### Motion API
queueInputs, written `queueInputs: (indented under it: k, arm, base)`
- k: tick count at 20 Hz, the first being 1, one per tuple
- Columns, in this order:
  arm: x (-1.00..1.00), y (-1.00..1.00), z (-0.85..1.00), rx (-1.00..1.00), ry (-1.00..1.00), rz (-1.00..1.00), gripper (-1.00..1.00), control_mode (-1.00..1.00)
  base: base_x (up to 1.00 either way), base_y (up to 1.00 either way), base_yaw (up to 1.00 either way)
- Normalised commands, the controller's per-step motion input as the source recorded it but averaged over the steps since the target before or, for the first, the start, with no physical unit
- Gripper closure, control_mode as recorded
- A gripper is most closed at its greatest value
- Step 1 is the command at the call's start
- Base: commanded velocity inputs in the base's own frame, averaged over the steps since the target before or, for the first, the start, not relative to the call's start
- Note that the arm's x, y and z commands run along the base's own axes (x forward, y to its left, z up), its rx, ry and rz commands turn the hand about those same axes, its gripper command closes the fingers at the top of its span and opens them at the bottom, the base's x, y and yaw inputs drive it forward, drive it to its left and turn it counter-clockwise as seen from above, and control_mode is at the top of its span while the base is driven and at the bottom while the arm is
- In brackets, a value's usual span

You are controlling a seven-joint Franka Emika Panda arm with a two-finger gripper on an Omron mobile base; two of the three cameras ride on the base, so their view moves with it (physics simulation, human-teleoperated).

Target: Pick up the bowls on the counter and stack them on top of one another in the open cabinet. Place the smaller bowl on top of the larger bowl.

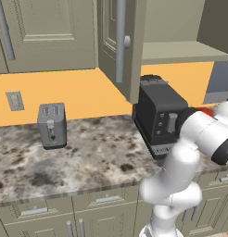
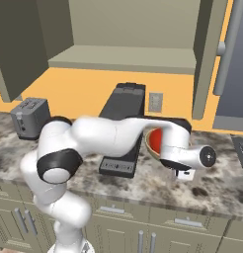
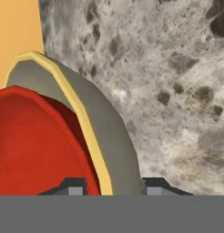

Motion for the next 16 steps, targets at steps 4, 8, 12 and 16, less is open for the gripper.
queueInputs:
  k: [4,8,12,16]
  arm:
    - [-0.48,0.06,0.20,0.00,0.00,0.00,1.00,-1.00]
    - [-0.48,0.05,0.22,0.00,0.00,0.00,1.00,-1.00]
    - [-0.47,0.10,0.20,0.00,0.00,0.00,1.00,-1.00]
    - [-0.45,0.19,0.13,0.00,0.00,0.00,1.00,-1.00]
  base:
    - [0.00,0.00,0.00]
    - [0.00,0.00,0.00]
    - [0.00,0.00,0.00]
    - [0.00,0.00,0.00]
